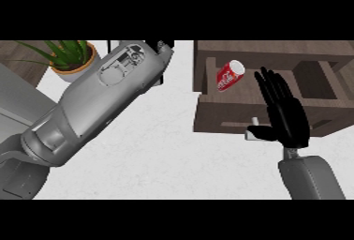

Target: Pick up the can, place it into the drawer and close the drawer

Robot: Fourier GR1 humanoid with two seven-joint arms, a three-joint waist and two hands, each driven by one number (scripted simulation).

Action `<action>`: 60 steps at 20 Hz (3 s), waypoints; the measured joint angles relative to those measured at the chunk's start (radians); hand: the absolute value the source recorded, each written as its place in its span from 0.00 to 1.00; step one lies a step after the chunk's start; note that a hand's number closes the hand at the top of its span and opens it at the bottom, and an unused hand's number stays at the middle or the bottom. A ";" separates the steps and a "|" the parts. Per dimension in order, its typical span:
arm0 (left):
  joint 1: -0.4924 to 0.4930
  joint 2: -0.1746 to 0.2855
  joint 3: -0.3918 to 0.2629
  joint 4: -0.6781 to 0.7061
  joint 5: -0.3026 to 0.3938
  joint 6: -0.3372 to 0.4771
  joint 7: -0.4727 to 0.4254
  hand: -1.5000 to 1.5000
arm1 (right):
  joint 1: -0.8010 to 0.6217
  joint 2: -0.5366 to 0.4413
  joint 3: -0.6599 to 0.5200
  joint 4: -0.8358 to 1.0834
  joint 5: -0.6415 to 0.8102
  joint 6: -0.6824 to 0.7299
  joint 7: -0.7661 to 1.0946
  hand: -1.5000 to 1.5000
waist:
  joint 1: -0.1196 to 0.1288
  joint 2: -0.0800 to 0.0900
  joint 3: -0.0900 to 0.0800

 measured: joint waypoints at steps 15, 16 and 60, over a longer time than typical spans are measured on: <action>0.144 0.197 0.007 -0.251 -0.033 -0.055 0.117 0.00 | -0.302 -0.005 -0.121 0.477 0.118 -0.275 -0.034 0.00 | 0.025 0.003 -0.006; 0.154 0.203 0.007 -0.266 -0.035 -0.055 0.123 0.00 | -0.326 -0.004 -0.133 0.512 0.122 -0.294 -0.031 0.00 | 0.026 0.005 -0.005; 0.570 0.334 0.053 -0.634 -0.136 -0.073 0.094 0.00 | -0.881 0.008 -0.556 1.138 -0.184 -0.308 -0.347 0.00 | 0.016 0.044 0.021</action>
